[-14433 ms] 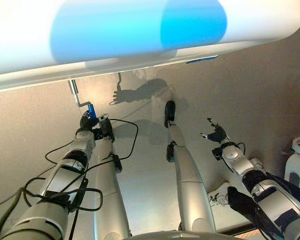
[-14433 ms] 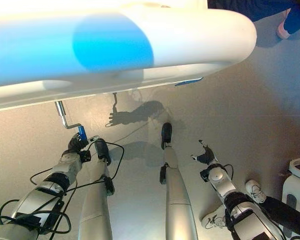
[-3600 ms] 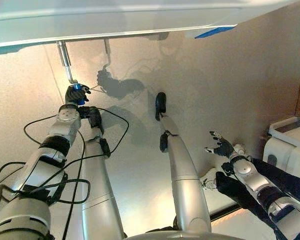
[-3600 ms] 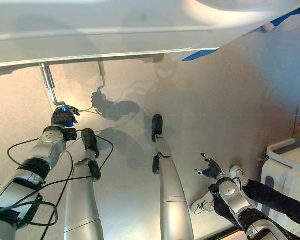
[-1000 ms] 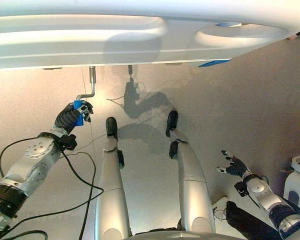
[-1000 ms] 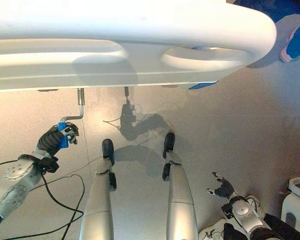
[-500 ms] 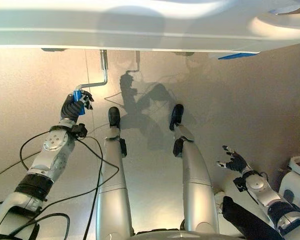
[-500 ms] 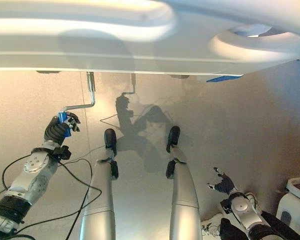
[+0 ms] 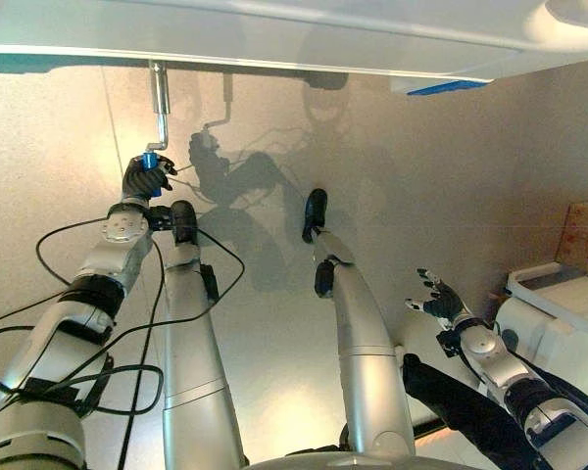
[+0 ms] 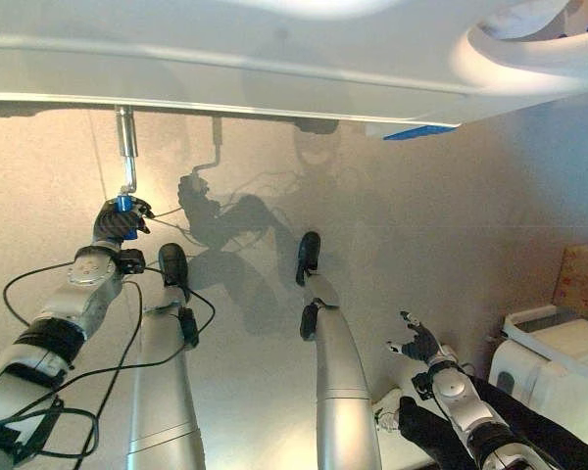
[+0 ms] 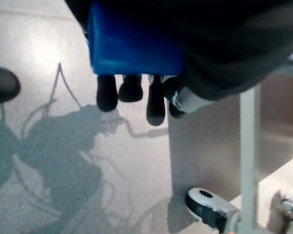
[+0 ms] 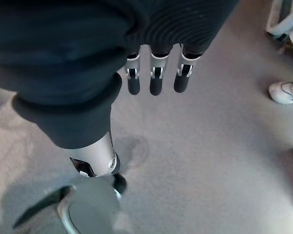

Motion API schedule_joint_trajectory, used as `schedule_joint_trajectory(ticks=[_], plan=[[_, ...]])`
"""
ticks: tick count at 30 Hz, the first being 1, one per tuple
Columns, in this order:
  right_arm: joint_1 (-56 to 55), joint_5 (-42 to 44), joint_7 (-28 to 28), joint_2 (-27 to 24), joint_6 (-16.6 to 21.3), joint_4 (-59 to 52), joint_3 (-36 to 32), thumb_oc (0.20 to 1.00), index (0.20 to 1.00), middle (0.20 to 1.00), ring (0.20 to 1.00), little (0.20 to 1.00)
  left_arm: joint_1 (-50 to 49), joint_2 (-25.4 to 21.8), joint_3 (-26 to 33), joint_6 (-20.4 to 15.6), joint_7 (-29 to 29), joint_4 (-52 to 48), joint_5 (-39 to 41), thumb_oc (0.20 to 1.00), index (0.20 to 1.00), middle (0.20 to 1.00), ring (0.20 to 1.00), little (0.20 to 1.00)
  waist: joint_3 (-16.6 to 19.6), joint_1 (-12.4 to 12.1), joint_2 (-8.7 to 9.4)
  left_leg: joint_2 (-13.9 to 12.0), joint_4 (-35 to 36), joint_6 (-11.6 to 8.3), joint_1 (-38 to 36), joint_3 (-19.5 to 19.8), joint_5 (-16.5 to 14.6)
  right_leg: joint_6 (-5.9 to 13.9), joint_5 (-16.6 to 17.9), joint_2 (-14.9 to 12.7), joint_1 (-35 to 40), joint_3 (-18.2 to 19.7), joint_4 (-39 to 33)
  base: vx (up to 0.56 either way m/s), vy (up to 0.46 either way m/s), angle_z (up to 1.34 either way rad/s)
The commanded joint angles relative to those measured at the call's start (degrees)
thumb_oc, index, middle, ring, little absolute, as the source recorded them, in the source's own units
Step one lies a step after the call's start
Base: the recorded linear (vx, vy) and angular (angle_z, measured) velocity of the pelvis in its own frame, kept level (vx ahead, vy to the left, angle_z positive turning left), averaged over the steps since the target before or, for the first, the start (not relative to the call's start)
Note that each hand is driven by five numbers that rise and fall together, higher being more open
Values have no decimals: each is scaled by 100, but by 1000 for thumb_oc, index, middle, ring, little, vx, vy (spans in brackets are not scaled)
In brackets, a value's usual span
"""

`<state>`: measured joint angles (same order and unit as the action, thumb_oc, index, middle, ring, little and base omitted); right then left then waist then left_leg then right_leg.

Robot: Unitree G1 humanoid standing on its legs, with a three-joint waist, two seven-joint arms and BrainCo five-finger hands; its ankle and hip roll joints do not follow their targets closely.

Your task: Raise the hospital bed

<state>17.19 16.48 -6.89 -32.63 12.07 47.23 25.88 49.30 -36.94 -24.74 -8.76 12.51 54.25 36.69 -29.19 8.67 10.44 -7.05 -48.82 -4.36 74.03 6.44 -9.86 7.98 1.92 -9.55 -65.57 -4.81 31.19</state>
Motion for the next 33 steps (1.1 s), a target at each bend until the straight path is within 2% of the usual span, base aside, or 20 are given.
schedule_joint_trajectory(ticks=[1, 6, 12, 24, 25, 26, 27, 33], plan=[[-214, 371, -90, -265, -70, -259, 287, 1000, 1000, 1000, 1000, 1000, 104, -269, 120, 434, 263, 753, -602, 200, 200, 200, 200, 200, 179, -8, 412, 152, -504, 232, -77, -253, -330, -148, -357, 57, -389, 158, 557, 7, -47, -4], [-39, 367, -153, -361, -62, -447, 384, 1000, 1000, 1000, 1000, 1000, 98, 94, 94, 514, 290, 820, -986, 200, 200, 200, 200, 200, 171, 2, 451, 57, -596, 192, 60, -201, -271, -250, -440, 111, -593, 136, 877, -4, -98, -4], [35, 293, -182, -514, -85, -513, 399, 1000, 1000, 1000, 1000, 1000, -108, 366, 130, 559, 287, 755, -1045, 200, 200, 200, 200, 200, 242, 89, 406, -73, -501, 98, 73, -158, -70, -347, -462, 226, -830, 203, 1162, -21, -94, -8], [-167, 216, -24, -676, -136, -425, 320, 1000, 1000, 1000, 1000, 1000, -580, 489, 520, 569, 283, 942, -1086, 200, 200, 200, 200, 200, 362, 245, 357, -174, 117, 26, -254, -253, 213, -394, -293, 339, -666, 260, 814, -20, -56, -7], [-180, 183, -14, -703, -149, -419, 316, 1000, 1000, 1000, 1000, 1000, -643, 516, 548, 577, 284, 930, -1090, 319, 319, 319, 319, 319, 366, 251, 348, -177, 162, 19, -284, -264, 235, -402, -292, 350, -657, 267, 803, -8, -51, -4], [-187, 179, -4, -716, -162, -417, 314, 1000, 1000, 1000, 1000, 1000, -682, 544, 566, 591, 255, 974, -1086, 834, 834, 834, 834, 834, 378, 263, 352, -181, 211, 12, -320, -276, 261, -399, -285, 357, -632, 262, 780, -10, -42, -3], [-210, 169, 11, -725, -174, -432, 303, 1000, 1000, 1000, 1000, 1000, -706, 567, 583, 594, 251, 997, -1097, 1000, 1000, 1000, 1000, 1000, 391, 267, 342, -178, 243, 9, -334, -275, 280, -405, -287, 357, -624, 264, 766, -9, -45, 0], [-268, 144, 65, -796, -216, -342, 281, 1000, 1000, 1000, 1000, 1000, -836, 638, 597, 606, 240, 1019, -1119, 1000, 1000, 1000, 1000, 1000, 468, 274, 272, -148, 463, -4, -421, -291, 405, -434, -307, 358, -593, 285, 749, -5, -41, 3]])
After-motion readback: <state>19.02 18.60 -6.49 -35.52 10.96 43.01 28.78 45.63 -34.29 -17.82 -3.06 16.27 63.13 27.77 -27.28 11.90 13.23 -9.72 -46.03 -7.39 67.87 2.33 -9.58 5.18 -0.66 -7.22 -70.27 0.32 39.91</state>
